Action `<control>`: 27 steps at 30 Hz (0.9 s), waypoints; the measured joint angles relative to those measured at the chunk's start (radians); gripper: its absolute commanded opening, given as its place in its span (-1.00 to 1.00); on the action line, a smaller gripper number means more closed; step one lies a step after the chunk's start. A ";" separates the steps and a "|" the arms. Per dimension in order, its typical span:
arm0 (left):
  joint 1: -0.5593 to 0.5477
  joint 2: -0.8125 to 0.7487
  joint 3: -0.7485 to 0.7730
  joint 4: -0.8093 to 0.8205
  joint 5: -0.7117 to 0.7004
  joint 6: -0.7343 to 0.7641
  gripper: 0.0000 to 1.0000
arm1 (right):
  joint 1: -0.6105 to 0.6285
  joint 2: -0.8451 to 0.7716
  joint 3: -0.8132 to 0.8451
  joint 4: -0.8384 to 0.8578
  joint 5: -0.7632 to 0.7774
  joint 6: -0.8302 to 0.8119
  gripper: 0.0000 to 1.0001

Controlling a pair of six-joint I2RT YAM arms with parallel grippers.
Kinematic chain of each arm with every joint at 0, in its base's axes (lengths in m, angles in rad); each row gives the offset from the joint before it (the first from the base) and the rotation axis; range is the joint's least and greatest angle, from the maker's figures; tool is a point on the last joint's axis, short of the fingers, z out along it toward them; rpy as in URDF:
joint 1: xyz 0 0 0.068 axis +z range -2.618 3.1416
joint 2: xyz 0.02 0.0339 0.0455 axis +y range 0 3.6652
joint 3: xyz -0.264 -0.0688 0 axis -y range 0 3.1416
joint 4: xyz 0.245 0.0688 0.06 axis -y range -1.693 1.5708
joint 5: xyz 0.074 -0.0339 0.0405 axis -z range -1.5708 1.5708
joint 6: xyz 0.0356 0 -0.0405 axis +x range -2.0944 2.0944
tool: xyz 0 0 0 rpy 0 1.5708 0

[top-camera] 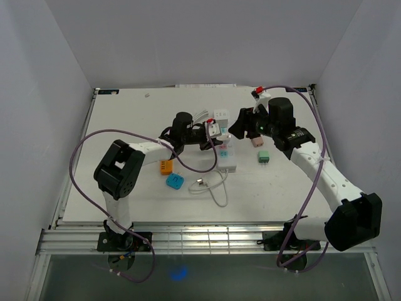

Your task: Insert the plug

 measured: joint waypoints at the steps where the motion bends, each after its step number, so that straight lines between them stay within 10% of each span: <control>1: 0.002 0.011 0.000 0.015 0.000 -0.004 -1.00 | -0.004 0.004 0.000 0.009 0.004 0.002 0.27; 27: 0.121 0.095 0.045 0.108 0.127 -0.014 -1.00 | -0.050 0.090 -0.115 0.227 -0.030 0.022 0.00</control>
